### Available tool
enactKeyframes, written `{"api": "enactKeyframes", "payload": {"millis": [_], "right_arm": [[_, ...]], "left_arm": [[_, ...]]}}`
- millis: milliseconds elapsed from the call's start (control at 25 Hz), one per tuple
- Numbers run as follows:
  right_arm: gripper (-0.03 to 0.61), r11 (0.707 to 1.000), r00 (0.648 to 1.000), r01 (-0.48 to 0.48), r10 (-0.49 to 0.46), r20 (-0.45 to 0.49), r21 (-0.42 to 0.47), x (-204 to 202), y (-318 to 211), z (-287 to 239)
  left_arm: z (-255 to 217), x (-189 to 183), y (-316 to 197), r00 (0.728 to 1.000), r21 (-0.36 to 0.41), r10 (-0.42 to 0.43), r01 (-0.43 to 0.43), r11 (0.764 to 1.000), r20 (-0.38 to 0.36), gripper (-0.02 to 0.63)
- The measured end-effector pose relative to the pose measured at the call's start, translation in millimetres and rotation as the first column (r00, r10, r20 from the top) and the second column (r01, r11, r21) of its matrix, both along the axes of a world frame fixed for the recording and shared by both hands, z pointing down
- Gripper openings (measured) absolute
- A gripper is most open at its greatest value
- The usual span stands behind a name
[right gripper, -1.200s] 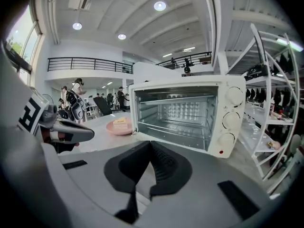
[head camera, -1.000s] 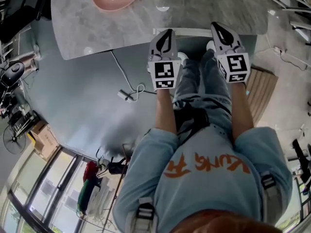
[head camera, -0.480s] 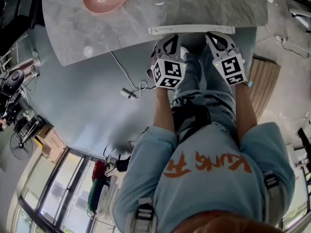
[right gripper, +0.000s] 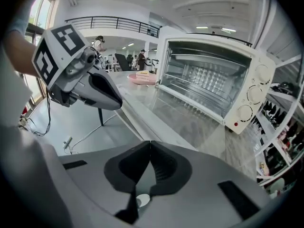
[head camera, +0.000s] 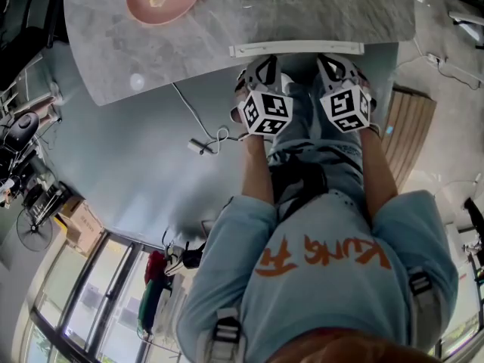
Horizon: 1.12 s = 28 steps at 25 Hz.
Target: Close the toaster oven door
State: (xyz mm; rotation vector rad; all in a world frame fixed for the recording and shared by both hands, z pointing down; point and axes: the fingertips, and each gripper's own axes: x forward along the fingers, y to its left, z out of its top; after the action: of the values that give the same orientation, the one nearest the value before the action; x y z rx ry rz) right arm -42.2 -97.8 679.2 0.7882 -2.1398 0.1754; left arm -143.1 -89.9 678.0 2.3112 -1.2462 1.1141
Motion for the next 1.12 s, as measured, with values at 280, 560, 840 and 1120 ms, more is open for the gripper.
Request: {"api": "enactKeyframes", "payload": {"millis": [280,560,840,1120], "right_arm": [[0.015,0.999,0.998,-0.028,0.031,-0.059,0.037,2,0,4],[0.087,0.998,0.998,0.002,0.002,-0.06,0.067,-2,4,-9],[0.112,0.983,0.992,0.092,-0.075,-0.105,0.159,-7,0,-29],[0.124,0.951,0.966,0.193,-0.141,-0.215,0.241,-10,-7,-44]], "left_arm": [[-2,-1,-3,1.0,0.014,-0.024,0.024,1.0,0.018,0.003],[-5,2,3,0.998,0.017,0.005,-0.006,1.0,0.07,0.135],[-20,-7,-3,0.986,0.085,0.018,-0.033,0.996,0.164,0.158],[-39,-8,-12,0.981,0.151,0.014,-0.044,0.988,0.193,0.161]]}}
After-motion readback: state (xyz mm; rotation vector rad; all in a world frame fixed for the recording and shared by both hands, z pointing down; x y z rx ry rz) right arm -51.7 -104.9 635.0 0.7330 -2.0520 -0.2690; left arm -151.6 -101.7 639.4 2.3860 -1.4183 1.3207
